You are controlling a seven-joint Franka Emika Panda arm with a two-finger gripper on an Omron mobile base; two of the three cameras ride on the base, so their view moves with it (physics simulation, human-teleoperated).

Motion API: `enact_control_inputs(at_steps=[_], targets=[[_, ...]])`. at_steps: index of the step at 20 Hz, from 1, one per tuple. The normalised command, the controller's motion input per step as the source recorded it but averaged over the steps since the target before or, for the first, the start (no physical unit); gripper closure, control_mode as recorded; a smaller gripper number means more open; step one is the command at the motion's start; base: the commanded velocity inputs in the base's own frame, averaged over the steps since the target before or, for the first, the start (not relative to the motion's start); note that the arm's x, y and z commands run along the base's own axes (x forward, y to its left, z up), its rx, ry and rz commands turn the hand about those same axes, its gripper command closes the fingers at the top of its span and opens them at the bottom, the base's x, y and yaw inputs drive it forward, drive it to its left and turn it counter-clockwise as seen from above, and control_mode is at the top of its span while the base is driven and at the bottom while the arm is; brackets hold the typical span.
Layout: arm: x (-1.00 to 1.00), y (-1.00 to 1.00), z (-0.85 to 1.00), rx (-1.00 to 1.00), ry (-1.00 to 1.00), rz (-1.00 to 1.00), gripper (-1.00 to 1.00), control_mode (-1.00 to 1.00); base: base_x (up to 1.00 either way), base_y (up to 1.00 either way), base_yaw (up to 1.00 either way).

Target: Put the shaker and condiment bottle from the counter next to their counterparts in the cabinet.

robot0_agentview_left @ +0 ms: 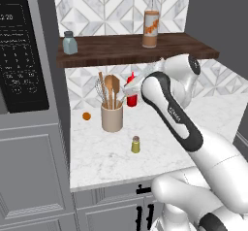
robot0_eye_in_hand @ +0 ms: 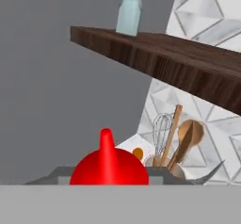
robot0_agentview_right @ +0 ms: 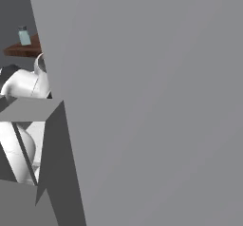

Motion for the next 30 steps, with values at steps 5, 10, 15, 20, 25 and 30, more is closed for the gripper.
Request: enact_control_inputs(at_steps=[5,10,15,20,25,30], targets=[[0.00,-0.08,0.34,0.00,0.00,-0.31,1.00,-1.00,0.00,0.00,0.00],[-0.07,-0.20,0.38,0.06,0.00,-0.30,1.00,-1.00,0.00,0.00,0.00],[-0.19,-0.22,0.47,0.12,-0.04,-0.23,1.00,-1.00,0.00,0.00,0.00],[-0.20,-0.25,0.38,0.10,-0.10,-0.16,1.00,-1.00,0.00,0.00,0.00],[-0.09,-0.19,0.36,0.07,-0.15,-0.13,1.00,-1.00,0.00,0.00,0.00],[0.00,-0.07,0.28,0.08,-0.08,-0.08,1.00,-1.00,0.00,0.00,0.00]])
